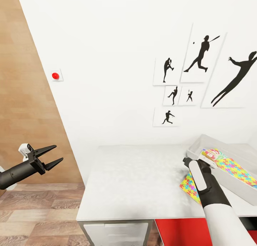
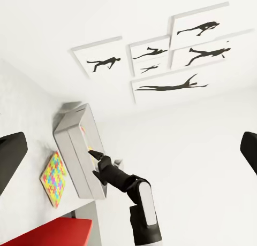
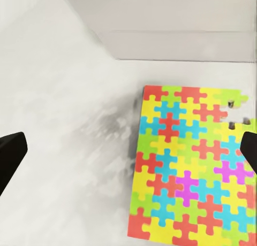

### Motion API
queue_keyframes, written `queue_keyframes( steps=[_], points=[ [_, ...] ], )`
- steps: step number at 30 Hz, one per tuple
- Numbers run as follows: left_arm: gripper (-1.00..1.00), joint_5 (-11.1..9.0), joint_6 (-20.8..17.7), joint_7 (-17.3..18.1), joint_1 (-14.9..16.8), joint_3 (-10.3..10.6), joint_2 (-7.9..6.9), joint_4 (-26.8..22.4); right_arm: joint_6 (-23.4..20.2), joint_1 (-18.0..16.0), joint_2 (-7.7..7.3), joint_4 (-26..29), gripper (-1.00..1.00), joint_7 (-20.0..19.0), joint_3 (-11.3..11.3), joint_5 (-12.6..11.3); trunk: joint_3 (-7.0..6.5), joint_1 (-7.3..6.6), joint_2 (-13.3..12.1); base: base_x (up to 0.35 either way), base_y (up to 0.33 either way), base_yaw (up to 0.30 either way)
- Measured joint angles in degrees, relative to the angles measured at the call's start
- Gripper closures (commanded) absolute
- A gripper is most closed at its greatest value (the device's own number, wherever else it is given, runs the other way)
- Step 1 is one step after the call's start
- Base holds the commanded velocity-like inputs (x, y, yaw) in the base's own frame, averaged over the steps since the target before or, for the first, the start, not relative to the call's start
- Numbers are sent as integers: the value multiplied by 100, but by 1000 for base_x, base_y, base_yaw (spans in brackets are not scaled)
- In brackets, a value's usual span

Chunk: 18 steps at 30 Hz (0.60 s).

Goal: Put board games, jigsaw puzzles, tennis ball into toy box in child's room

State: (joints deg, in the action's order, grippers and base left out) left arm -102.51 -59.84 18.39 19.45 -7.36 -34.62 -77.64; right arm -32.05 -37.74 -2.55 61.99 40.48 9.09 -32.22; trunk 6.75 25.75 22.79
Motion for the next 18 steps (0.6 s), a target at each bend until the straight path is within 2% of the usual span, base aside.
queue_keyframes(
  steps=[6,18],
  points=[
    [-100,0,0,0,0,0,3,0,52,-8,-186,-195,-100,1,35,86,51,0,0,0,0,0],
    [-100,-38,0,15,0,66,16,-99,61,-257,-261,-507,-100,1,28,100,163,0,0,0,0,0]
  ],
)
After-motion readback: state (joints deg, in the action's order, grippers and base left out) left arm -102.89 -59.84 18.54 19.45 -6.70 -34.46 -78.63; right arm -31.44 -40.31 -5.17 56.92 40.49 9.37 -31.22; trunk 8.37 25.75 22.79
